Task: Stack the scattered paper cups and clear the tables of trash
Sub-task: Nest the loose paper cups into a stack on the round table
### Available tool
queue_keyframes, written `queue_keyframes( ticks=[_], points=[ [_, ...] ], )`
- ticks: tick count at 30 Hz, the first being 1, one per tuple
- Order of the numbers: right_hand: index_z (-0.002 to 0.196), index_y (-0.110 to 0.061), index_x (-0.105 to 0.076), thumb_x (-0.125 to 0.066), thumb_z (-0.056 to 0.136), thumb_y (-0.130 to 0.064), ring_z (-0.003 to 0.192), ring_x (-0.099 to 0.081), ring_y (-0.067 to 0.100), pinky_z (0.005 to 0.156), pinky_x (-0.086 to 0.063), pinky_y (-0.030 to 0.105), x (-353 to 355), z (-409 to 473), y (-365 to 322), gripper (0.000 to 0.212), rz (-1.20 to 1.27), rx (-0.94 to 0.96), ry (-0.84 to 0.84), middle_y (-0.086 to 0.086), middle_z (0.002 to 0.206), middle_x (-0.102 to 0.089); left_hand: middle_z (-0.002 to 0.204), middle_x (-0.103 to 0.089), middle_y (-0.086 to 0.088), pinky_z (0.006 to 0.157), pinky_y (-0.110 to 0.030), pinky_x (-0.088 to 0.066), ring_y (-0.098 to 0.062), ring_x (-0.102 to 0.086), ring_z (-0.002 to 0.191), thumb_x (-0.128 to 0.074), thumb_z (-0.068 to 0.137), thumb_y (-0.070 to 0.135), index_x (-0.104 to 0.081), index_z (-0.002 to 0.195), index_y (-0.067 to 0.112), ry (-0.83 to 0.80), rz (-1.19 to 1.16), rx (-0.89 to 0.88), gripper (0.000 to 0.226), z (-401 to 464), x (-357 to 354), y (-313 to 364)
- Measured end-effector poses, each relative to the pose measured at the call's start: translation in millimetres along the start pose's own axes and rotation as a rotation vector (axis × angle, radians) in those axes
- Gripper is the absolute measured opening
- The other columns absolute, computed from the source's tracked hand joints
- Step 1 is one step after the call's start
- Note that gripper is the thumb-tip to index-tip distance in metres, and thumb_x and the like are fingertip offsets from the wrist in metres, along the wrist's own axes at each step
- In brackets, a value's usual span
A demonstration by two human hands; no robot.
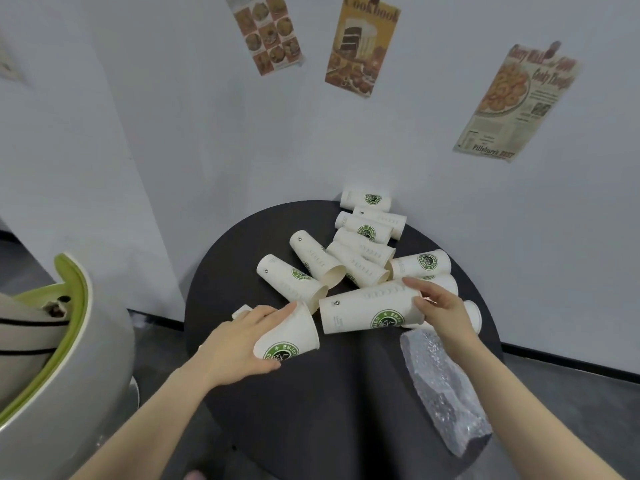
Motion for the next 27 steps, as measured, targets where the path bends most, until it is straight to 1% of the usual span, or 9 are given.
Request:
queue_keyframes(
  ticks=[3, 7, 11, 13, 17, 21, 23, 25, 27],
  points=[
    [0.104, -0.028, -0.071, -0.054, 0.091, 0.002, 0.097, -0.052, 0.021, 0.092, -0.043, 0.040, -14, -8, -5, 0.037, 0.080, -0.027, -0.033, 0.003, 0.112, -0.065, 0.138, -0.030, 0.020, 0.088, -0.030, -0.047, -0.005, -0.037, 0.121, -0.059, 0.079, 0.055, 0.010, 0.141, 0.059, -0.004, -0.001, -0.038, 0.093, 6, -1, 4],
    [0.107, -0.022, -0.070, -0.053, 0.090, 0.005, 0.106, -0.059, 0.015, 0.095, -0.046, 0.029, -52, -25, -11, 0.036, 0.200, -0.040, -0.150, 0.004, 0.116, -0.066, 0.133, -0.032, 0.018, 0.088, -0.027, -0.045, -0.003, -0.038, 0.116, -0.058, 0.079, 0.056, 0.014, 0.137, 0.062, -0.001, -0.036, -0.079, 0.093, 12, 2, 3],
    [0.116, -0.014, -0.065, -0.051, 0.091, 0.006, 0.122, -0.054, 0.019, 0.107, -0.040, 0.041, -96, -35, -8, 0.036, 0.291, -0.123, -0.172, 0.000, 0.126, -0.064, 0.133, -0.033, 0.015, 0.089, -0.025, -0.042, -0.005, -0.040, 0.116, -0.057, 0.079, 0.056, 0.010, 0.142, 0.058, -0.021, -0.025, -0.115, 0.092, 12, 10, -11],
    [0.115, -0.017, -0.066, -0.050, 0.092, 0.006, 0.118, -0.056, 0.018, 0.104, -0.040, 0.041, -120, -39, -9, 0.036, 0.318, -0.164, -0.185, -0.001, 0.121, -0.065, 0.132, -0.034, 0.014, 0.089, -0.027, -0.043, -0.008, -0.041, 0.116, -0.057, 0.079, 0.056, 0.008, 0.143, 0.057, -0.039, -0.024, -0.117, 0.091, 10, 14, -20],
    [0.111, -0.021, -0.067, -0.050, 0.092, 0.004, 0.108, -0.060, 0.014, 0.088, -0.048, 0.029, -171, -47, -11, 0.035, 0.367, -0.191, -0.222, 0.002, 0.116, -0.067, 0.129, -0.034, 0.015, 0.087, -0.028, -0.043, -0.007, -0.041, 0.115, -0.056, 0.078, 0.059, 0.010, 0.143, 0.056, -0.075, -0.018, -0.137, 0.092, 8, 21, -41],
    [0.113, -0.021, -0.068, -0.055, 0.091, -0.002, 0.103, -0.060, 0.017, 0.087, -0.046, 0.035, -217, -53, -8, 0.032, 0.380, -0.210, -0.248, 0.002, 0.109, -0.067, 0.126, -0.036, 0.014, 0.086, -0.028, -0.045, -0.008, -0.044, 0.113, -0.057, 0.075, 0.064, 0.011, 0.146, 0.049, -0.123, -0.021, -0.126, 0.100, 10, 22, -66],
    [0.111, -0.026, -0.070, -0.058, 0.091, -0.006, 0.096, -0.061, 0.014, 0.080, -0.049, 0.029, -232, -51, -6, 0.030, 0.376, -0.221, -0.205, -0.003, 0.100, -0.068, 0.125, -0.037, 0.013, 0.086, -0.028, -0.044, -0.009, -0.045, 0.114, -0.060, 0.074, 0.062, 0.008, 0.148, 0.045, -0.148, -0.013, -0.114, 0.102, 13, 23, -80],
    [0.108, -0.030, -0.070, -0.061, 0.090, -0.008, 0.091, -0.059, 0.013, 0.075, -0.050, 0.023, -233, -45, -3, 0.030, 0.361, -0.223, -0.064, -0.003, 0.098, -0.066, 0.124, -0.038, 0.012, 0.084, -0.028, -0.043, -0.010, -0.046, 0.113, -0.060, 0.074, 0.061, 0.006, 0.149, 0.044, -0.149, 0.020, -0.111, 0.101, 18, 25, -94],
    [0.105, -0.034, -0.070, -0.064, 0.089, -0.007, 0.095, -0.056, 0.011, 0.085, -0.049, 0.023, -225, -35, 3, 0.032, 0.304, -0.246, 0.130, -0.001, 0.105, -0.063, 0.121, -0.039, 0.011, 0.081, -0.027, -0.042, -0.010, -0.046, 0.110, -0.060, 0.075, 0.061, 0.005, 0.150, 0.043, -0.144, 0.026, -0.096, 0.101, 23, 29, -107]
  ],
)
Point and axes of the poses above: each hand's wrist, its own z-axis towards the middle knuckle, its own x-axis out of the back of the hand, y = z × x, the point moved 3 cm from there along z, towards the middle knuckle
